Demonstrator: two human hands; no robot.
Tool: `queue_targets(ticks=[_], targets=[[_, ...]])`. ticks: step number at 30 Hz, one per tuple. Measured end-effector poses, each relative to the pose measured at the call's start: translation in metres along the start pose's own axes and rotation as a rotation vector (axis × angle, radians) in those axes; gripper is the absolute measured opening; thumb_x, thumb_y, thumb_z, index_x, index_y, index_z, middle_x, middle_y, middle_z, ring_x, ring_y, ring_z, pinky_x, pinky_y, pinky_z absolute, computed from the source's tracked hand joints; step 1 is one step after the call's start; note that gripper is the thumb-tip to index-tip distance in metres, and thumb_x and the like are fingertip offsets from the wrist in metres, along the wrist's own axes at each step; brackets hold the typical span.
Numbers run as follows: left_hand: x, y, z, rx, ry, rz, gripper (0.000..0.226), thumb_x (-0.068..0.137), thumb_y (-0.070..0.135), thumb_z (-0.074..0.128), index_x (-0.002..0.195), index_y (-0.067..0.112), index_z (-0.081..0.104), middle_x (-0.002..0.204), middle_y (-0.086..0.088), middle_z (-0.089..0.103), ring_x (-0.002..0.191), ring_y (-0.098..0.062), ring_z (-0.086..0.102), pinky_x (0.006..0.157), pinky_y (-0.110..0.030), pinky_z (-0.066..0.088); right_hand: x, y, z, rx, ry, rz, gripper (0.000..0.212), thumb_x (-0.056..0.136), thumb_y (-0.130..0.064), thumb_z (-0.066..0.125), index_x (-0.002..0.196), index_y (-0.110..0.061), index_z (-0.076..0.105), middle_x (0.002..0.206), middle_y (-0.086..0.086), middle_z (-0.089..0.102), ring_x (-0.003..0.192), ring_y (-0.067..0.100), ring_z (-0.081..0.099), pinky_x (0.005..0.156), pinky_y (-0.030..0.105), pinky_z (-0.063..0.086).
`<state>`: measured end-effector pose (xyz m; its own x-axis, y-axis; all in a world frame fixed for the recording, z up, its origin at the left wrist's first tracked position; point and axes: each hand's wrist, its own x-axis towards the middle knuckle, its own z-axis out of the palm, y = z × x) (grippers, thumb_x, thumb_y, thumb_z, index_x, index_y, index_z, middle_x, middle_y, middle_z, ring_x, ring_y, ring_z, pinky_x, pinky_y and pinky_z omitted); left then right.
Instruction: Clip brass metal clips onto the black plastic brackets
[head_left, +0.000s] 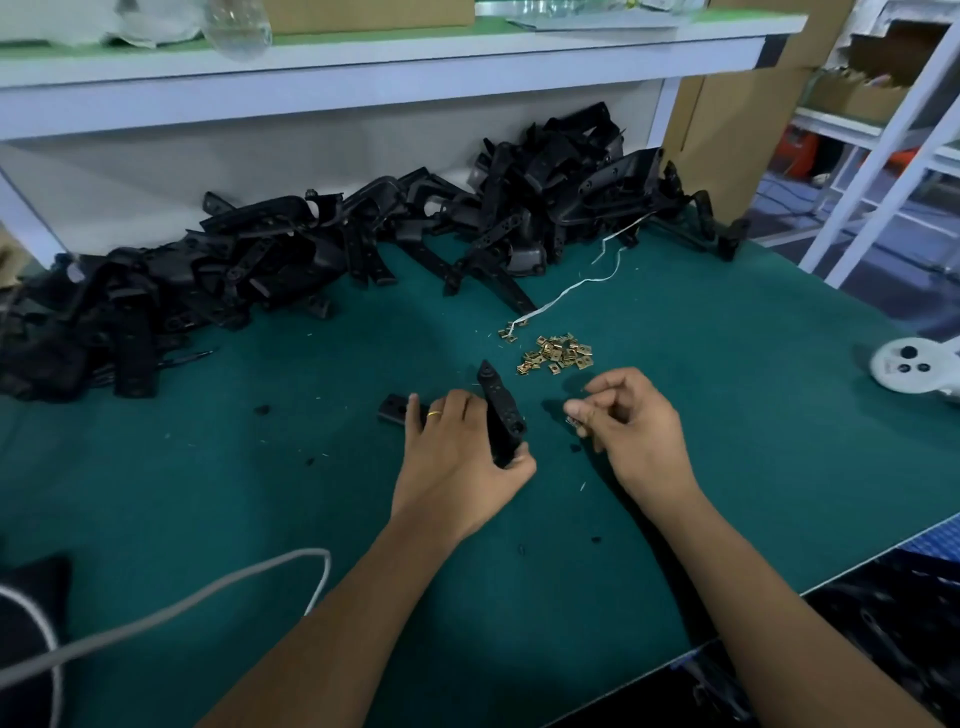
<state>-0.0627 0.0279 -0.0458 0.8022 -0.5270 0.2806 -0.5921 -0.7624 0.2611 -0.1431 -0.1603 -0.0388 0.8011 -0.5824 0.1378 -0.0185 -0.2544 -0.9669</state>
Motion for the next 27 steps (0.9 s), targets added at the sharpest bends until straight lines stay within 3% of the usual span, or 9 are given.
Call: queue_targets(ticks=[3, 8, 14, 21, 27], targets=[[-0.002, -0.001, 0.000, -0.041, -0.018, 0.080, 0.056, 0.080, 0.064, 0.043, 0.114, 0.021, 0.056, 0.111, 0.007, 0.054, 0.115, -0.018, 0.053, 0.126, -0.050, 0.017, -0.002, -0.001, 0.001, 0.109, -0.009, 0.001, 0.020, 0.092, -0.011, 0.078, 0.103, -0.013, 0.062, 0.085, 0.009, 0.070, 0.067, 0.027, 0.073, 0.059, 0.032, 0.059], [-0.015, -0.006, -0.002, -0.078, -0.070, 0.271, 0.070, 0.089, 0.074, 0.046, 0.134, 0.020, 0.053, 0.130, 0.009, 0.054, 0.129, -0.011, 0.046, 0.128, -0.040, 0.012, -0.006, -0.002, -0.004, 0.236, 0.007, -0.003, 0.007, 0.091, -0.017, 0.079, 0.092, -0.011, 0.076, 0.075, 0.015, 0.073, 0.064, 0.033, 0.074, 0.057, 0.032, 0.061], [-0.018, -0.001, -0.002, -0.025, -0.052, 0.327, 0.067, 0.091, 0.073, 0.045, 0.131, 0.020, 0.050, 0.127, 0.006, 0.054, 0.126, -0.014, 0.047, 0.127, -0.043, 0.014, -0.037, 0.004, 0.008, 0.369, -0.044, -0.023, 0.007, 0.101, -0.006, 0.064, 0.102, -0.005, 0.071, 0.086, 0.016, 0.075, 0.076, 0.034, 0.077, 0.069, 0.035, 0.064], [-0.041, 0.012, -0.002, -0.043, -0.027, 0.356, 0.063, 0.092, 0.067, 0.047, 0.135, 0.021, 0.043, 0.134, 0.005, 0.051, 0.132, -0.014, 0.042, 0.128, -0.043, 0.013, -0.055, -0.004, 0.003, 0.566, -0.060, -0.011, 0.015, 0.100, 0.006, 0.061, 0.113, 0.003, 0.068, 0.099, 0.027, 0.074, 0.090, 0.035, 0.077, 0.080, 0.034, 0.063], [-0.051, 0.017, -0.007, -0.018, -0.027, 0.349, 0.062, 0.093, 0.062, 0.049, 0.139, 0.019, 0.044, 0.137, 0.005, 0.049, 0.139, -0.014, 0.039, 0.129, -0.043, 0.007, -0.056, -0.006, 0.003, 0.513, -0.071, 0.025, 0.012, 0.100, 0.003, 0.063, 0.101, -0.003, 0.073, 0.089, 0.016, 0.078, 0.081, 0.027, 0.078, 0.072, 0.029, 0.063]])
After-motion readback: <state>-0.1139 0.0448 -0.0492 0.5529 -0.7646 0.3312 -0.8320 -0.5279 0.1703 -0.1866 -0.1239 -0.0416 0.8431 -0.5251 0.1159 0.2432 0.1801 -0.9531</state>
